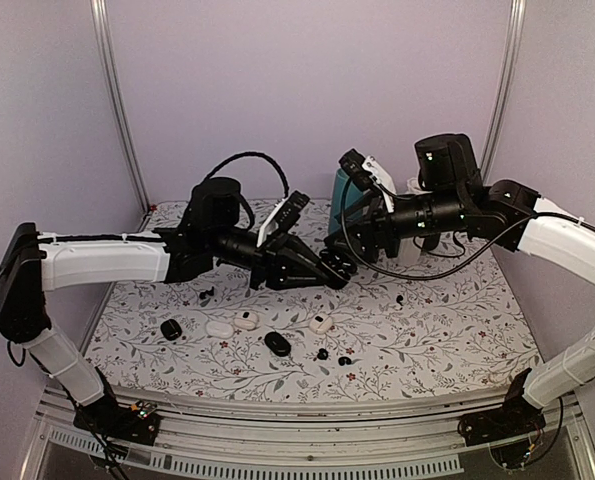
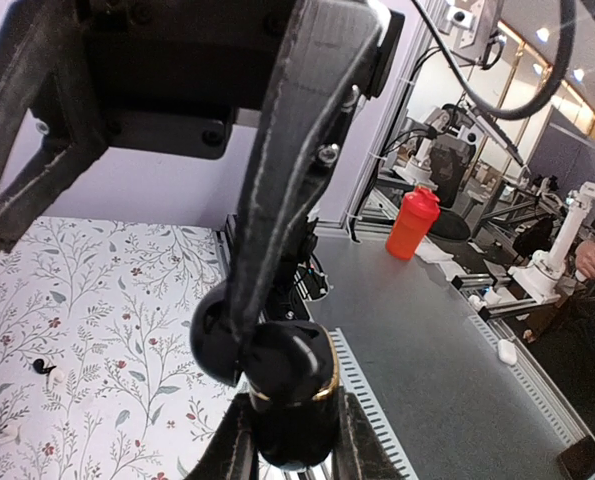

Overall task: Insert the wireless bluetooth earbuds into the charging case
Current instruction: Adjust the left earbud in the left side groove of the charging case.

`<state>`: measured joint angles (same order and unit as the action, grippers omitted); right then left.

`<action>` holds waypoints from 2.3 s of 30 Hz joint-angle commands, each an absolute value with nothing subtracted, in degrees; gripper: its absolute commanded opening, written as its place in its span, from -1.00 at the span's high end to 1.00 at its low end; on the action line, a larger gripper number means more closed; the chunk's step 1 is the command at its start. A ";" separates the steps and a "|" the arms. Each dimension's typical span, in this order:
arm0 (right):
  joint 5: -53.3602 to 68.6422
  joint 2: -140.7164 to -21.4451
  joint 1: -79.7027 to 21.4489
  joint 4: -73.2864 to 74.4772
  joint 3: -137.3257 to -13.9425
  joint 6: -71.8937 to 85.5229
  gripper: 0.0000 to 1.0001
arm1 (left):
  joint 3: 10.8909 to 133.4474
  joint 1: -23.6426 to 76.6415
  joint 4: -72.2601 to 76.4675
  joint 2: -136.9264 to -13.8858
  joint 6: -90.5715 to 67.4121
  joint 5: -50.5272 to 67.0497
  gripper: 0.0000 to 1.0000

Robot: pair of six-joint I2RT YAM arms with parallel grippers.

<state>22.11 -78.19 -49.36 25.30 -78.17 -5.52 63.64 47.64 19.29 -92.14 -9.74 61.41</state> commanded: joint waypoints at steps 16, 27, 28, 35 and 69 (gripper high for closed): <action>9.97 -79.08 -49.24 25.41 -82.62 4.99 -0.33 | 65.07 46.43 13.73 -91.05 -4.63 37.90 1.00; 3.40 -81.47 -50.22 23.36 -82.83 33.07 -0.07 | 63.59 47.98 14.62 -88.65 -2.34 16.22 1.00; 3.44 -81.93 -50.80 22.54 -82.58 34.74 -0.05 | 63.55 48.17 14.79 -88.60 -2.03 15.35 1.00; 2.79 -83.80 -52.42 18.56 -82.42 39.86 0.17 | 63.63 49.05 14.81 -89.10 -1.45 12.89 1.00; 1.05 -91.52 -52.62 19.61 -86.76 40.64 0.57 | 63.80 53.33 11.31 -88.59 5.24 4.49 1.00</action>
